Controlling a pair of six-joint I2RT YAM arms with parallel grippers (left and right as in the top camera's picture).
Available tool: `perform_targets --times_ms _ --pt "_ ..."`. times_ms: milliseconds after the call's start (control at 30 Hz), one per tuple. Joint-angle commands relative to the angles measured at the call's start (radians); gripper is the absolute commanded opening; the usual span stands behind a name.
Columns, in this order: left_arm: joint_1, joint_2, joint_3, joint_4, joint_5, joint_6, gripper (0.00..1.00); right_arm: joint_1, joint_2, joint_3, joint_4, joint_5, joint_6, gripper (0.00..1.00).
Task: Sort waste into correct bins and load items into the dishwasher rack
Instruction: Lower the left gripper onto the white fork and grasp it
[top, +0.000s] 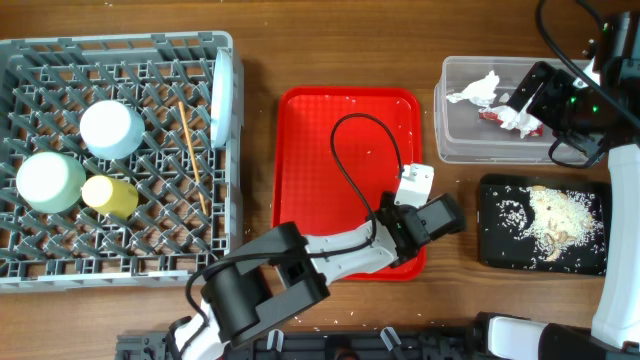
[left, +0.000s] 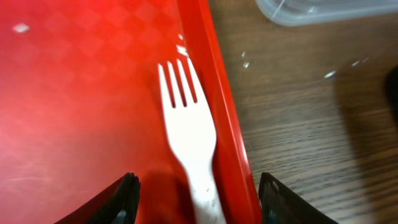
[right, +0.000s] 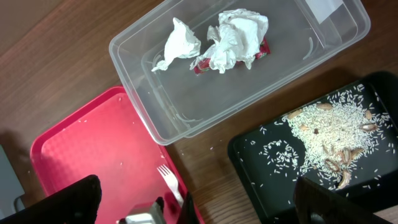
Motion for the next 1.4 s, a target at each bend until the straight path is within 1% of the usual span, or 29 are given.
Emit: perform_targets --times_ms 0,233,400,467,500,567,633,733,833,1100,1167,1233,1333,1367 --pt "0.006 0.065 -0.009 -0.022 -0.018 0.008 0.61 -0.003 0.011 0.005 0.002 0.010 -0.018 1.00" --pt "0.006 0.030 -0.002 -0.017 -0.017 0.008 0.60 -0.003 0.011 0.005 0.002 0.010 -0.018 1.00" --pt "0.006 -0.118 -0.002 -0.071 -0.005 0.008 0.59 -0.003 0.011 0.005 0.002 0.010 -0.018 1.00" --pt "0.007 -0.166 -0.002 -0.074 0.058 0.008 0.60 -0.003 0.011 0.005 0.002 0.010 -0.018 1.00" --pt "0.007 -0.172 -0.002 -0.103 0.062 0.008 0.54 -0.003 0.011 0.005 0.002 0.010 -0.018 1.00" --pt "0.023 -0.143 -0.005 -0.169 0.062 0.007 0.48 -0.003 0.011 0.005 0.002 0.010 -0.018 1.00" --pt "0.029 -0.124 -0.006 -0.169 0.062 0.007 0.48 -0.003 0.011 0.005 0.002 0.010 -0.018 1.00" --pt "0.031 -0.060 -0.006 -0.159 0.071 -0.034 0.49 -0.003 0.011 0.005 0.002 0.010 -0.018 1.00" --pt "0.031 -0.042 -0.006 -0.114 0.085 -0.033 0.50 -0.003 0.011 0.005 0.002 0.010 -0.018 1.00" --pt "0.033 0.002 -0.006 -0.109 0.068 -0.030 0.50 -0.003 0.011 0.005 0.002 0.010 -0.018 1.00" --pt "0.035 0.002 -0.006 -0.154 -0.044 -0.026 0.48 -0.003 0.011 0.005 0.002 0.010 -0.018 1.00" --pt "0.047 0.002 -0.006 -0.190 -0.095 -0.026 0.45 -0.003 0.011 0.005 0.002 0.010 -0.018 1.00" --pt "0.077 0.002 -0.006 -0.205 -0.076 -0.030 0.41 -0.003 0.011 0.005 0.002 0.010 -0.018 0.99" --pt "0.084 0.002 -0.006 -0.200 -0.029 -0.035 0.35 -0.003 0.011 0.005 0.002 0.010 -0.018 1.00"
